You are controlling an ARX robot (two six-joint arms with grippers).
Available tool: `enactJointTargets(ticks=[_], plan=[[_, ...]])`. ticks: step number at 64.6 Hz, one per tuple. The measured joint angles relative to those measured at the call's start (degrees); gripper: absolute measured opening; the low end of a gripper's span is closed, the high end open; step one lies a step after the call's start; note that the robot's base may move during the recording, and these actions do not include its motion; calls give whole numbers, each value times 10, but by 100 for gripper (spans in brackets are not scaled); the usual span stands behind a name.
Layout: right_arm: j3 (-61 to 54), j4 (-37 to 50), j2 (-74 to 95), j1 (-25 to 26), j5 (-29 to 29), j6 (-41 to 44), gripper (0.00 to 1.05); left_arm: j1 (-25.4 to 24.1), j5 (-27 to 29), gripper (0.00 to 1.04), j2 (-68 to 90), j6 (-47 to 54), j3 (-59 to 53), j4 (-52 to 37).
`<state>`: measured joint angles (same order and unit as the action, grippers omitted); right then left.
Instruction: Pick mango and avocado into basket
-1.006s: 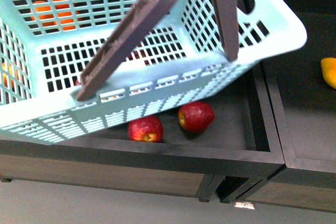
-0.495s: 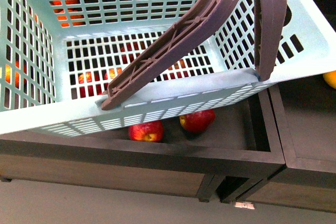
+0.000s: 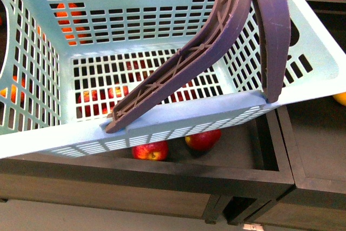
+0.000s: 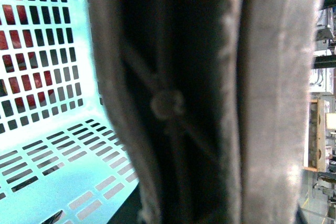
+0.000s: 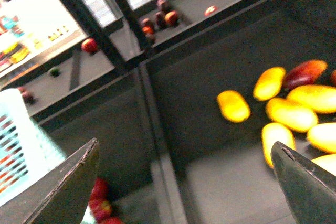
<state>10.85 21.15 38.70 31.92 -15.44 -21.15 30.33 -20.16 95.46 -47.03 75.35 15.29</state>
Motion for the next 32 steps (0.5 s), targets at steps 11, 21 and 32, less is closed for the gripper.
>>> enactJointTargets(ticks=[11,21,32], plan=[[38,128,194,26,4,30,96,0,2,14,0,1,0,0],[81,180,364,37,7,54,96,0,0,14,0,0,0,0],[120,205,480,35,33,90,96,0,0,14,0,0,0,0]])
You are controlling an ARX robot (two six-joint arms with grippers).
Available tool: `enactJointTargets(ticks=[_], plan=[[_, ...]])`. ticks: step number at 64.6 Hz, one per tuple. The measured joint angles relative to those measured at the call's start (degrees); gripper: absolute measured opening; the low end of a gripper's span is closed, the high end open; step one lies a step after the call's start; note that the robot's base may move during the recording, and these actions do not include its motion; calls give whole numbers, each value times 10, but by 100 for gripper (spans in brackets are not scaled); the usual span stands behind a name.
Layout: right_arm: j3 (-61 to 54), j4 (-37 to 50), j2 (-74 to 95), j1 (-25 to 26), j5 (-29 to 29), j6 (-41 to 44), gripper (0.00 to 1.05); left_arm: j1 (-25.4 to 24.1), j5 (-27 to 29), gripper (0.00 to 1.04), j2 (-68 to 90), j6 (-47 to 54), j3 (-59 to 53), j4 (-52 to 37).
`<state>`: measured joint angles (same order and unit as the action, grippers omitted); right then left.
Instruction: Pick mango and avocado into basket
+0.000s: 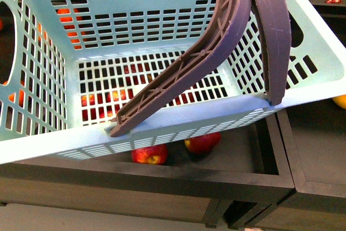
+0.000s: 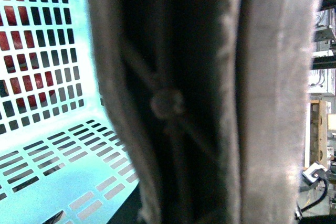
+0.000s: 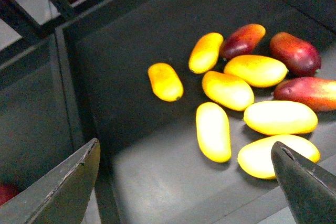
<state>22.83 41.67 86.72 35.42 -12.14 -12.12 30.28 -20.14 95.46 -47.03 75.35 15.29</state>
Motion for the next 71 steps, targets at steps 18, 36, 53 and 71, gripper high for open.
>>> enactJointTargets(ticks=[18,36,53,71], plan=[[91,-5,143,-26,21,48,96,0,0,14,0,0,0,0],[162,-15,232,-49,38,60,96,0,0,14,0,0,0,0],[201,-20,293,-63,41,62,96,0,0,14,0,0,0,0],[267,-55,358,-48,44,74,96,0,0,14,0,0,0,0]])
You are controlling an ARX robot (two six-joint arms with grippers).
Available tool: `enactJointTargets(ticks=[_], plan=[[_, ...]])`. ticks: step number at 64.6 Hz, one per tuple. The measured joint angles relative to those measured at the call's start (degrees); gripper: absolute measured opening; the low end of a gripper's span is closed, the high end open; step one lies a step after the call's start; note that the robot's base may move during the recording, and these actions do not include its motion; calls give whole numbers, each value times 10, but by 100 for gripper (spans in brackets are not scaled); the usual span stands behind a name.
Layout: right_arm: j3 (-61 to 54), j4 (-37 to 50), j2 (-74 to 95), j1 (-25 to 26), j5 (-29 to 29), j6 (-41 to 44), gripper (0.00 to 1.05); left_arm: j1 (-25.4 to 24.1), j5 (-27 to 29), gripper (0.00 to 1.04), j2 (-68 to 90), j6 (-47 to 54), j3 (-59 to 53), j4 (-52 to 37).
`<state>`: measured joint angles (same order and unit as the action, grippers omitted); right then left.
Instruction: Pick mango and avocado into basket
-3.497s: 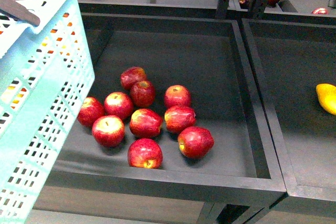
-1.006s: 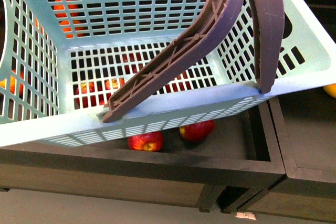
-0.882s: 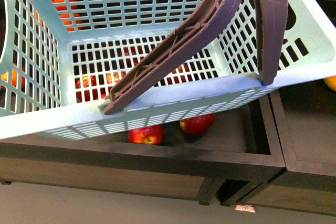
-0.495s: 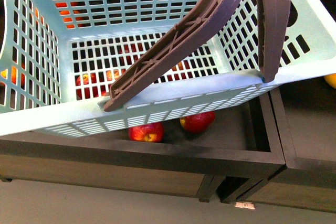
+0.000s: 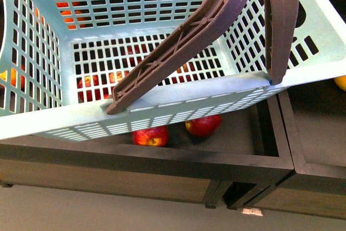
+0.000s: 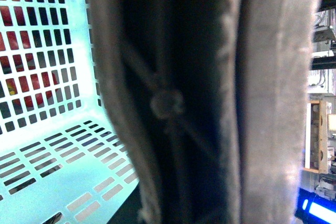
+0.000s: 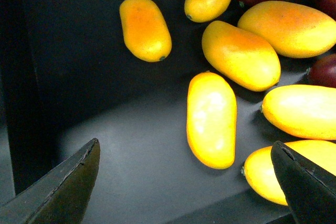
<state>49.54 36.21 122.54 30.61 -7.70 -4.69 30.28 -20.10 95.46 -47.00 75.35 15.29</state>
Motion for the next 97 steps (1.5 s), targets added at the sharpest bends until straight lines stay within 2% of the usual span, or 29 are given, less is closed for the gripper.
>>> enactJointTargets(ticks=[23,72,97], plan=[[52,-41,70,7,-19,20,96,0,0,14,0,0,0,0],[207,-148,205,21,-15,92,96,0,0,14,0,0,0,0],[280,-182,258,18,-14,100,96,0,0,14,0,0,0,0]])
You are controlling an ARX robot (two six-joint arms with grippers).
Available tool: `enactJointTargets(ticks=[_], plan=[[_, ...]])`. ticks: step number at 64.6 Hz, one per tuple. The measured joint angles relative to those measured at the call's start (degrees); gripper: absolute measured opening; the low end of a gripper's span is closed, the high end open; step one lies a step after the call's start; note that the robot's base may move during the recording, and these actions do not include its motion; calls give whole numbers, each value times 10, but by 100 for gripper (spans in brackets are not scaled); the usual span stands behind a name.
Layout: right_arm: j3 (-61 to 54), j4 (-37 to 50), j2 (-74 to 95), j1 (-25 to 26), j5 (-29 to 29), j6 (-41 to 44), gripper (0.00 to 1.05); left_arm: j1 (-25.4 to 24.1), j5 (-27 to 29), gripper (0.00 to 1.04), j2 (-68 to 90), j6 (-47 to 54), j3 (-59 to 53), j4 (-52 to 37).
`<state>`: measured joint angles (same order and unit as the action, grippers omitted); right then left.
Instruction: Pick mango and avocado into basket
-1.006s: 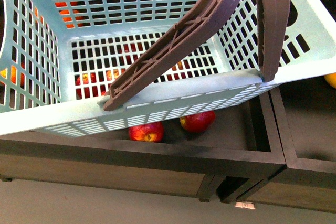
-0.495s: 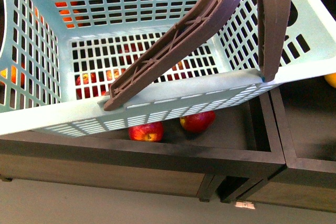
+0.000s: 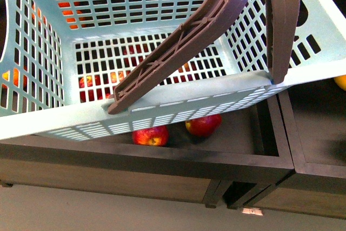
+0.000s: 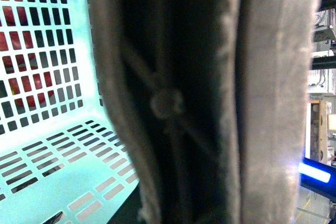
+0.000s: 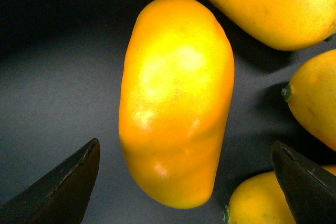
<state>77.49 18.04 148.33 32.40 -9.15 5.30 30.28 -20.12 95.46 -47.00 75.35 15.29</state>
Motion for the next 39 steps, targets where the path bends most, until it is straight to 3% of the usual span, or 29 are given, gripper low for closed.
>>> enactJointTargets(ticks=[39], plan=[[108,-59,68,-19,0,6,96,0,0,14,0,0,0,0]])
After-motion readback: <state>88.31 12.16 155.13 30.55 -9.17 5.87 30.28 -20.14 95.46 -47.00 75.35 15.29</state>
